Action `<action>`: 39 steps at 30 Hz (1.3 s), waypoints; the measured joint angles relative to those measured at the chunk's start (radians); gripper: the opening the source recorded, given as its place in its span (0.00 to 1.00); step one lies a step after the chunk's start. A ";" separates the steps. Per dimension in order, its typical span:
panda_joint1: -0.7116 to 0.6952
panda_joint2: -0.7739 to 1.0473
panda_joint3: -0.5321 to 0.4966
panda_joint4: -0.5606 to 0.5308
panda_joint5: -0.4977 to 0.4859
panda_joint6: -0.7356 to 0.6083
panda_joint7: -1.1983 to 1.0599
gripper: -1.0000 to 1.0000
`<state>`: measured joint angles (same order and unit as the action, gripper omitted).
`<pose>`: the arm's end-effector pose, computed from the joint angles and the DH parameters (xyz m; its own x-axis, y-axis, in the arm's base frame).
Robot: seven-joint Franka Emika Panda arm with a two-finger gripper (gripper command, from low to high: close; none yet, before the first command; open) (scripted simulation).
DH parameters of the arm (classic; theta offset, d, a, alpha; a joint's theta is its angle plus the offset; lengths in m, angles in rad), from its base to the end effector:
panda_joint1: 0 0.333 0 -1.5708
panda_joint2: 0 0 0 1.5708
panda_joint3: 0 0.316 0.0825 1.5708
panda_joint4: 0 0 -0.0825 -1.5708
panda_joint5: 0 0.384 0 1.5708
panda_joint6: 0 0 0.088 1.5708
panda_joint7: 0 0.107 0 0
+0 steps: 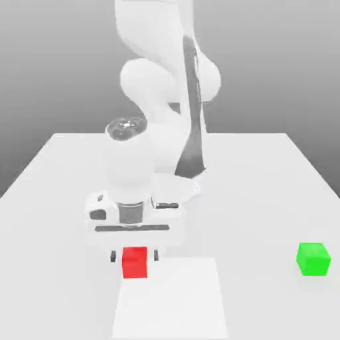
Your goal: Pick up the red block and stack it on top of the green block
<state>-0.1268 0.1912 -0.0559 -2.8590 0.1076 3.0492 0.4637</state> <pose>0.3382 -0.0726 0.1458 0.7300 -0.6835 0.0002 -0.6835 -0.7300 0.0007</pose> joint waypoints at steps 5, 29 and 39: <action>-0.005 0.000 0.003 0.000 -0.003 -0.001 0.002 0.00; 0.678 -0.097 0.271 0.269 -0.156 -0.367 0.070 0.00; 0.703 0.036 0.233 0.278 -0.228 -0.247 0.121 1.00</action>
<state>0.5759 0.2274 0.1775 -2.5808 -0.1208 2.8024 0.5850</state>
